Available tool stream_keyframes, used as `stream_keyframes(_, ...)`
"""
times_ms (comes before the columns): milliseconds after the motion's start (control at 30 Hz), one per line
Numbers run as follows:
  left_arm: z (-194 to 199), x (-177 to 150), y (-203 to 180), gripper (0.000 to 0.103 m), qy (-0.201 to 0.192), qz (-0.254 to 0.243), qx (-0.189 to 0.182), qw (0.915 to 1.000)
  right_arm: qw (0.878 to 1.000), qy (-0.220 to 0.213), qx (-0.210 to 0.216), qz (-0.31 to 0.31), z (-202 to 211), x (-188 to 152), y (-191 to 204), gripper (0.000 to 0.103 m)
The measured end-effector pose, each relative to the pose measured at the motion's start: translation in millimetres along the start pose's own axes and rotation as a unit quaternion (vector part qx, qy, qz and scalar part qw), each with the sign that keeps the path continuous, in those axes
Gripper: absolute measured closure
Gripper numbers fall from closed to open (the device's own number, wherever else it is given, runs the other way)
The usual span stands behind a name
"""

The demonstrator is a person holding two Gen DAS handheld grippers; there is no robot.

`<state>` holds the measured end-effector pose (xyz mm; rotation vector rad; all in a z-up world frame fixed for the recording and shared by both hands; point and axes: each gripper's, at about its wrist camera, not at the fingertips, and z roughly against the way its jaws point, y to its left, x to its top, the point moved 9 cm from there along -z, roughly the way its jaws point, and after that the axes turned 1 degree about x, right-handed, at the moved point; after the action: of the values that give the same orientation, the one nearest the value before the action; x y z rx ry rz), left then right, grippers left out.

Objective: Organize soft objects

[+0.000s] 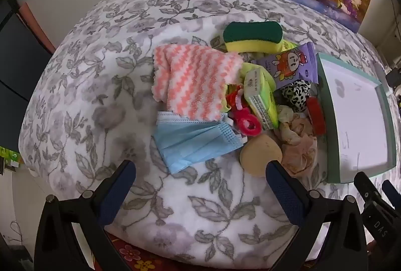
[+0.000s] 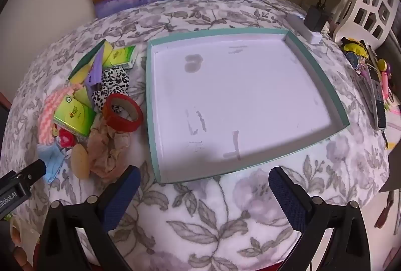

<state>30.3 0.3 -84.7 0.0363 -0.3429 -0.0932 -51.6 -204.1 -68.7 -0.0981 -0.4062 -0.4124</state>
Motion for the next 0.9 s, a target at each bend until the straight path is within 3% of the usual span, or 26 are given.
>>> stream_keyframes(333,6.0,-4.4,-9.7,0.0,-0.02,-0.002,0.016,0.9997,1.0,-0.007,-0.006,0.003,6.8,4.4,1.7,0.0)
stream_keyframes(900,7.8,-0.6,-1.6,0.0,-0.013,-0.003,0.006,0.9999,1.0,-0.019,-0.01,0.011,8.6,4.5,0.5,0.0)
